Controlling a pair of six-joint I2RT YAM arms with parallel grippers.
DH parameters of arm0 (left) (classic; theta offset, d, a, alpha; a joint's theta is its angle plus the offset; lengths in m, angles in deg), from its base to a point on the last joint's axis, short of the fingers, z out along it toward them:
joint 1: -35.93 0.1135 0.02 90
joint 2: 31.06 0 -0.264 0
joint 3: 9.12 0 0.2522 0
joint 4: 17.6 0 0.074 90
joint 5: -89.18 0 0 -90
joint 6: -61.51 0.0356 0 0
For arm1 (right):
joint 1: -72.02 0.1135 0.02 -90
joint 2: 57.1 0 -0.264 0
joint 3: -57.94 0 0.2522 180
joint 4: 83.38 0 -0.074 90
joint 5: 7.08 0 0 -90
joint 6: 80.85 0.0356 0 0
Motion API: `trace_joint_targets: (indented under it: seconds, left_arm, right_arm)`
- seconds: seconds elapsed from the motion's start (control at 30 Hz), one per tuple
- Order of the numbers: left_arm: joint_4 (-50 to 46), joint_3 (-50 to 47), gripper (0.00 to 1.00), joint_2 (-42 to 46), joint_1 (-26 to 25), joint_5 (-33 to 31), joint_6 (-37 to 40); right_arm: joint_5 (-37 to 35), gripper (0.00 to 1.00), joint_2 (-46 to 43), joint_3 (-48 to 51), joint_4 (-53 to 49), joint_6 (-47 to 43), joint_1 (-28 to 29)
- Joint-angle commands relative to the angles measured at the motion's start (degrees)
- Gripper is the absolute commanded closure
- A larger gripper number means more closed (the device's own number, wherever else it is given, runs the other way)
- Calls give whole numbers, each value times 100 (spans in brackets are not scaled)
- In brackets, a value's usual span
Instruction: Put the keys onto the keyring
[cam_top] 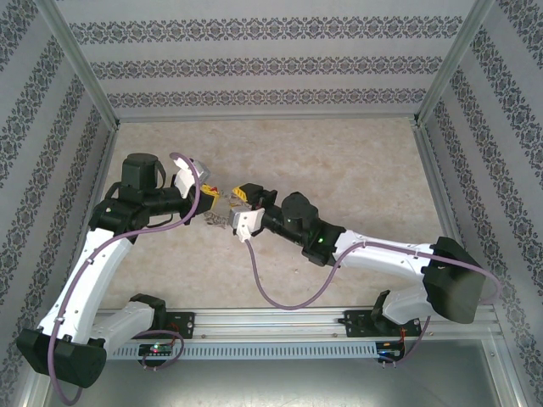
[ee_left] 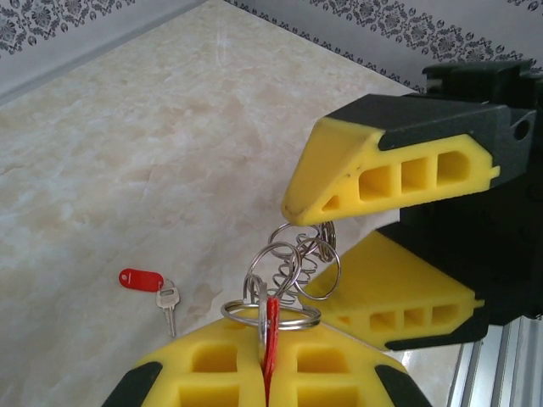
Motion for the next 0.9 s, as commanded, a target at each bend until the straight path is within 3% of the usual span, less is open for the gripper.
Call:
trace_joint_targets:
  seconds: [0.0, 0.2, 0.63, 0.87]
  left_arm:
    - [116, 194, 100, 118, 25, 186, -69]
    - [89, 175, 100, 146, 24, 186, -9]
    - [59, 183, 100, 179, 29, 191, 80]
    - [64, 177, 100, 175, 24, 186, 85]
  right_arm:
    - [-191, 62, 27, -180, 126, -51, 39]
    - [-173, 73, -39, -140, 54, -8, -12]
    - [271, 69, -227, 116, -246, 212, -251]
    - [362, 83, -288, 111, -341, 222, -340]
